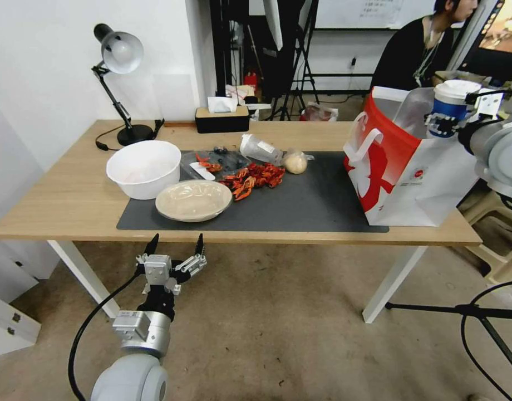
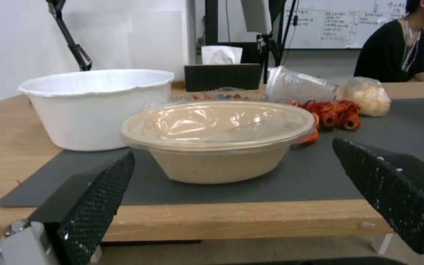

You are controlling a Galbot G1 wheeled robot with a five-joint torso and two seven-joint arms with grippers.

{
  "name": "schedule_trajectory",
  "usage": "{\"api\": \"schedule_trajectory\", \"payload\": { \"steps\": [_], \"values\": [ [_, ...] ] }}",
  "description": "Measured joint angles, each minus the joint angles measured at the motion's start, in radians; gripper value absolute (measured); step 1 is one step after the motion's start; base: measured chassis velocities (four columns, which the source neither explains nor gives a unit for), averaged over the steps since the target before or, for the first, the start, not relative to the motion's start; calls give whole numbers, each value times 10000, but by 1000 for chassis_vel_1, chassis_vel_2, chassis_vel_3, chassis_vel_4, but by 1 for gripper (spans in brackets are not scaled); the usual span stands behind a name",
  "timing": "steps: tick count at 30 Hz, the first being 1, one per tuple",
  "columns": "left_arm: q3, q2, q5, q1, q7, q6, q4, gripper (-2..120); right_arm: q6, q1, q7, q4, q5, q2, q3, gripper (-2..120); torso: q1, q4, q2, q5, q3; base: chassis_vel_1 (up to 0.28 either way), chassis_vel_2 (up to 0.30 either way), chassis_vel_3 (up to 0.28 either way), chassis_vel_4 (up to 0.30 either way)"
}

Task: Pick up the trash from the table and place it into the takeout bag.

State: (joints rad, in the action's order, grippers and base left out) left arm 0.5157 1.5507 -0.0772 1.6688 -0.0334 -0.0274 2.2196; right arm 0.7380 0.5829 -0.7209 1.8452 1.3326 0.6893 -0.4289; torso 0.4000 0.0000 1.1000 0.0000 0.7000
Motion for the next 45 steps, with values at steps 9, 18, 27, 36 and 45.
{"api": "schedule_trajectory", "payload": {
  "steps": [9,18,27,36,45],
  "values": [
    [4,3,-5,-7,-14,1,-21,100,-28,-21,-93,71,283,-25,-58,99,0,0,0,0,0,0,0,0,0],
    [4,12,-5,16,-27,10,-21,100,-88,-137,-135,217,423,-64,-177,100,0,0,0,0,0,0,0,0,0],
    [35,-4,-22,6,-38,32,-6,100,-3274,915,2295,2184,-412,-68,-809,100,0,0,0,-3,-1,0,0,0,0],
    [119,2,-54,59,-49,158,-6,100,-5304,3977,4247,4515,-3088,425,-1198,100,-1,-4,1,-1,-2,0,0,0,0],
    [178,48,-50,96,-49,234,-16,100,-6816,7046,5019,5409,-6686,1770,-992,100,-1,-2,1,-1,-2,0,0,0,0]
  ]
}}
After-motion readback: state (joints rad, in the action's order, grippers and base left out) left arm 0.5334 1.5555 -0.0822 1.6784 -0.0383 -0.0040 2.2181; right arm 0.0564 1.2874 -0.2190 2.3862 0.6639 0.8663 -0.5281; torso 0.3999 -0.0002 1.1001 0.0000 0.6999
